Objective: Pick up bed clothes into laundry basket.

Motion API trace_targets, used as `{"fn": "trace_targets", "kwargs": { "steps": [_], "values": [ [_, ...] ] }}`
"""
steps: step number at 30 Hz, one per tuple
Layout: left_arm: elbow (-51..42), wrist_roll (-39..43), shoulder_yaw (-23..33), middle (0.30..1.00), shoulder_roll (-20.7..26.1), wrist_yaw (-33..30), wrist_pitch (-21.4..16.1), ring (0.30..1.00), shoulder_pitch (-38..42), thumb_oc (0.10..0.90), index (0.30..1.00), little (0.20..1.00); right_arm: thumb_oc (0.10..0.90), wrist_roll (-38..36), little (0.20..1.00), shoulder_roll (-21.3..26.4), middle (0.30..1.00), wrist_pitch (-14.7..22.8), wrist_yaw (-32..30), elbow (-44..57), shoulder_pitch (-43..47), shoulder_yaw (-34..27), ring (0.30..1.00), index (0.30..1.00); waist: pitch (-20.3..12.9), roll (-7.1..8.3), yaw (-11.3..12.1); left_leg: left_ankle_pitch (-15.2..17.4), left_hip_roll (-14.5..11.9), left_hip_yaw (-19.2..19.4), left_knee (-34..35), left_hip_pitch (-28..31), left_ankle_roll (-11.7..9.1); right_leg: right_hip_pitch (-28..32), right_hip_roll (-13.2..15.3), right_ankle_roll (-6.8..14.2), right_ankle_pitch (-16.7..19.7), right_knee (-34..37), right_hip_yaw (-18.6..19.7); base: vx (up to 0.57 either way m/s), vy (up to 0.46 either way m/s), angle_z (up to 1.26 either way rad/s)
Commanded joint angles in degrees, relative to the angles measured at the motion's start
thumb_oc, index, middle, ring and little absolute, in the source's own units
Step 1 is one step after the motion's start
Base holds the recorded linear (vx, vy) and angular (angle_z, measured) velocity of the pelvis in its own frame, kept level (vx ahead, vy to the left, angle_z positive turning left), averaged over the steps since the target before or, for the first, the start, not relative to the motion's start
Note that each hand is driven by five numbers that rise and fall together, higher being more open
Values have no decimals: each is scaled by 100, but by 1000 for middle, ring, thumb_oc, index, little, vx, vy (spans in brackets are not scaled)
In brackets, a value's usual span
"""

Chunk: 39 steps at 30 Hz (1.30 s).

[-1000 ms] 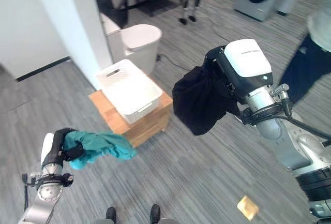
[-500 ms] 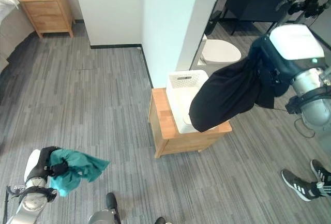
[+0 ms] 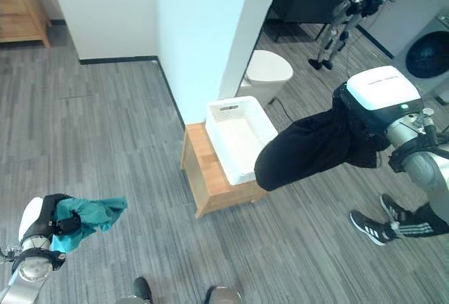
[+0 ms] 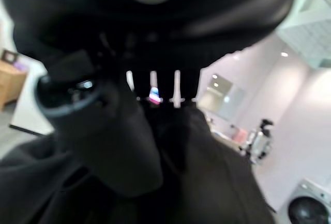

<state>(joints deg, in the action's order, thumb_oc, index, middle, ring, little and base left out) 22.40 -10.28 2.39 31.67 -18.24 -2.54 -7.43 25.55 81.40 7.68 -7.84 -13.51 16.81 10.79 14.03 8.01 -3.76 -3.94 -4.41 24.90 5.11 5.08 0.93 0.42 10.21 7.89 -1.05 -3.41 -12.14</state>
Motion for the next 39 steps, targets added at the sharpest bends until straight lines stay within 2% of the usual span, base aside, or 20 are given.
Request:
{"fn": "trace_targets", "kwargs": {
  "steps": [1,3,8,14,17,19,20,22,23,24,25,27,28,30,32,33,34,35,38,39],
  "values": [
    [-700,-25,8,300,573,-102,-627,300,464,400,300,300,400,-350,300,152,300,-441,-486,-553,460,-903,300,300,-251,36,212,593,-436,-417,-11,153,-656,-288,-29,273,61,589,722,274,-245,48],
    [-590,-50,-47,300,623,-86,-656,300,567,400,300,300,400,-381,300,96,300,-432,-517,-512,418,-1028,300,300,-247,14,170,595,-477,-589,-11,190,-695,-474,-29,296,165,705,992,206,-215,53],
    [-482,-105,-66,300,534,-107,-645,300,497,400,300,300,400,-419,300,176,300,-383,-535,-482,704,-921,300,300,-320,62,200,558,-520,-730,-11,244,-785,-276,-27,220,268,803,830,129,-197,24],
    [-401,-28,59,300,380,-133,-636,300,235,400,300,300,400,-638,300,519,300,-314,-530,-427,1471,-388,300,300,-430,-49,277,308,-847,-939,-11,120,-1035,39,-265,50,78,841,530,78,-246,28],
    [-350,1,61,300,382,-169,-640,300,193,400,300,300,400,-568,300,779,300,-273,-508,-272,2231,226,300,300,-428,-45,386,171,-998,-1090,-11,169,-1126,218,-450,-103,-129,841,516,90,-226,31],
    [-351,62,139,300,412,-143,-634,300,130,400,300,300,400,-585,300,847,300,-257,-469,-216,2821,767,300,300,-355,17,494,98,-1083,-1188,-538,72,-1095,403,-521,-234,-270,841,519,43,-307,4],
    [-375,141,69,300,486,-123,-615,300,209,400,300,300,400,-587,300,942,300,-269,-456,-369,3402,1302,300,300,-111,131,585,28,-1186,-1182,-1627,-388,-1033,654,-506,-388,-373,841,328,57,-309,1],
    [-370,164,24,300,496,-112,-602,300,240,400,300,300,400,-589,300,926,300,-288,-454,-439,3518,1460,300,300,-74,185,576,57,-1231,-1004,-1899,-487,-1038,787,-514,-420,-470,841,280,113,-246,52],
    [-364,154,-13,300,455,-43,-600,300,219,400,300,300,400,-575,300,918,300,-339,-392,-506,3648,1656,300,300,-23,195,526,316,-1015,-519,-2030,-686,-910,966,-562,-463,-549,841,181,89,-109,82],
    [-363,153,-10,300,449,-41,-601,300,216,400,300,300,400,-575,300,916,300,-341,-391,-511,3689,1699,300,300,-26,197,527,340,-999,-504,-2034,-680,-889,968,-544,-449,-553,841,186,195,-137,74],
    [-364,107,-14,300,405,20,-596,300,160,400,300,300,400,-536,300,899,300,-370,-335,-579,3708,1774,300,300,-26,125,516,433,-647,-316,-1754,-904,-823,1065,-622,-444,-522,841,204,119,0,34],
    [-369,67,-10,300,414,35,-591,300,122,400,300,300,400,-491,300,916,300,-379,-342,-637,3589,1699,300,300,-78,92,509,303,-515,-163,-1423,-939,-838,1106,-621,-388,-588,841,181,213,43,30],
    [-341,33,-7,300,361,108,-568,300,32,400,300,300,400,-495,300,851,300,-358,-284,-808,3437,1621,300,300,-183,-38,459,273,-441,-14,-896,-770,-806,1185,-710,-342,-723,841,147,233,75,14],
    [-321,-23,38,300,224,82,-534,300,-100,400,300,300,400,-505,300,705,300,-365,-347,-928,2995,1323,300,300,-243,-111,374,255,-323,-75,-683,-637,-709,1277,-688,-340,-745,745,88,269,45,5],
    [-324,-100,28,300,324,129,-489,300,-74,400,300,300,400,-408,300,539,300,-356,-353,-946,2571,978,300,300,-284,-81,338,300,-243,-60,-407,-416,-621,1175,-653,-316,-849,209,-74,207,20,-3],
    [-330,-192,-23,300,502,125,-447,300,91,400,300,300,400,-355,300,383,300,-394,-398,-946,1972,387,300,300,-142,-54,287,290,-187,-104,-135,-210,-542,554,-655,-100,-897,-865,-61,90,12,6],
    [-320,-191,-39,300,521,123,-449,300,116,400,300,300,400,-348,300,379,300,-395,-398,-929,1865,272,300,300,-146,-33,309,280,-170,-97,-116,-222,-532,487,-630,-90,-942,-963,-51,-35,-18,12],
    [-221,-204,-171,300,700,10,-478,300,527,400,300,300,400,-411,300,182,300,-426,-452,-921,1660,-15,300,300,79,-54,219,311,-207,-158,-18,-210,-557,-256,-534,98,-921,-1544,221,-78,-52,9],
    [-177,-151,-237,300,745,-33,-522,300,756,400,300,300,400,-425,300,158,300,-443,-469,-917,1688,7,300,300,115,-132,196,307,-292,-177,-11,-310,-638,-330,-380,-42,-830,-903,333,-46,-96,12],
    [-177,-127,-278,300,781,-43,-553,300,845,400,300,300,400,-446,300,131,300,-449,-487,-902,1680,4,300,300,161,-199,161,228,-381,-124,-11,-397,-643,-493,-299,-68,-534,-608,308,-52,-205,24]
  ]
}}
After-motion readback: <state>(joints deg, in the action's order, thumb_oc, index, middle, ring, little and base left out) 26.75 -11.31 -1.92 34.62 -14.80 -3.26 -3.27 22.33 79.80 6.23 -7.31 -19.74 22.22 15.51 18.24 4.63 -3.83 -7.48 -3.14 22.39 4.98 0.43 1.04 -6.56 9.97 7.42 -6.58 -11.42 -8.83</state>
